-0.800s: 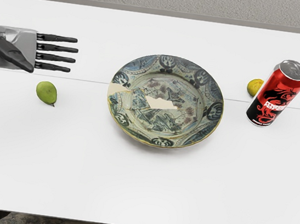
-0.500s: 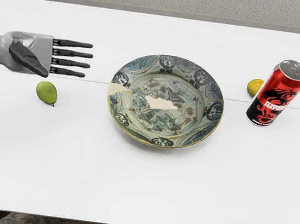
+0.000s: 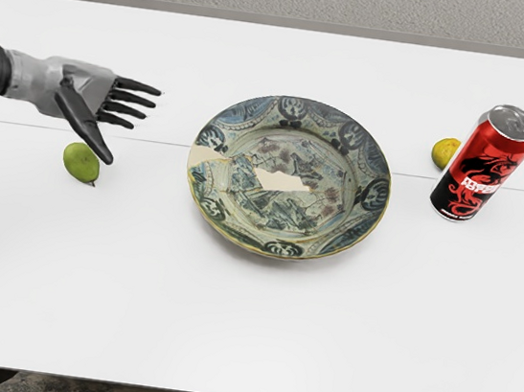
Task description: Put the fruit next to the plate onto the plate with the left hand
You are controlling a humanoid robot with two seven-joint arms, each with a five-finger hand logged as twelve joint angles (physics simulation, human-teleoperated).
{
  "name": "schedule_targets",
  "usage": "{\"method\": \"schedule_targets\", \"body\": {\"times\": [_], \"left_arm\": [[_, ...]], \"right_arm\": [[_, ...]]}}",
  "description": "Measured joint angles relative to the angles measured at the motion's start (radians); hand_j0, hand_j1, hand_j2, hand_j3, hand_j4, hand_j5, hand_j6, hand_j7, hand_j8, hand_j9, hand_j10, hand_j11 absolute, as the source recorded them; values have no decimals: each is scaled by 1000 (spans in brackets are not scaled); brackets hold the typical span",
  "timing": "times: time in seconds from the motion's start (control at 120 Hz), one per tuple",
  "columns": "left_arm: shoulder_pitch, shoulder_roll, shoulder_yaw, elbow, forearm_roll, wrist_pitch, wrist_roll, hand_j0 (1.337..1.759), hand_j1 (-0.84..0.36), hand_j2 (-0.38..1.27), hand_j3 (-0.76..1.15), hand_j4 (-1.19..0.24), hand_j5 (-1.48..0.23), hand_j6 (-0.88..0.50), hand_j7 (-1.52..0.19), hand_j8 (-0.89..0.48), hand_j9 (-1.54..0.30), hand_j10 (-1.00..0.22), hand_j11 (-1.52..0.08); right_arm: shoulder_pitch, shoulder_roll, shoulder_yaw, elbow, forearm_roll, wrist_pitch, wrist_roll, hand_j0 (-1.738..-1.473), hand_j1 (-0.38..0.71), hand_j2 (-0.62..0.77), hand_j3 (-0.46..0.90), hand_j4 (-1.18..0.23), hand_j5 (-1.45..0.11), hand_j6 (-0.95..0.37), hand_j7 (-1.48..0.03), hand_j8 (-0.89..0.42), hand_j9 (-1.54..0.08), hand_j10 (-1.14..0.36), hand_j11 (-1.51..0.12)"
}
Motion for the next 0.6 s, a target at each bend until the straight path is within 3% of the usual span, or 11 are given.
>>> {"method": "schedule_targets", "body": {"times": [0.275,0.6], "left_arm": [[0,-66,3,2,459,146,0,1658,319,5,0,-27,-33,-27,-33,-27,-33,-26,-33],[9,-106,120,-19,674,321,0,1658,279,13,0,-62,-77,-63,-77,-63,-77,-61,-77]], "right_arm": [[0,0,0,0,0,0,0,-1658,-349,0,0,0,0,0,0,0,0,0,0],[1,0,0,0,0,0,0,-1658,-349,0,0,0,0,0,0,0,0,0,0]]}}
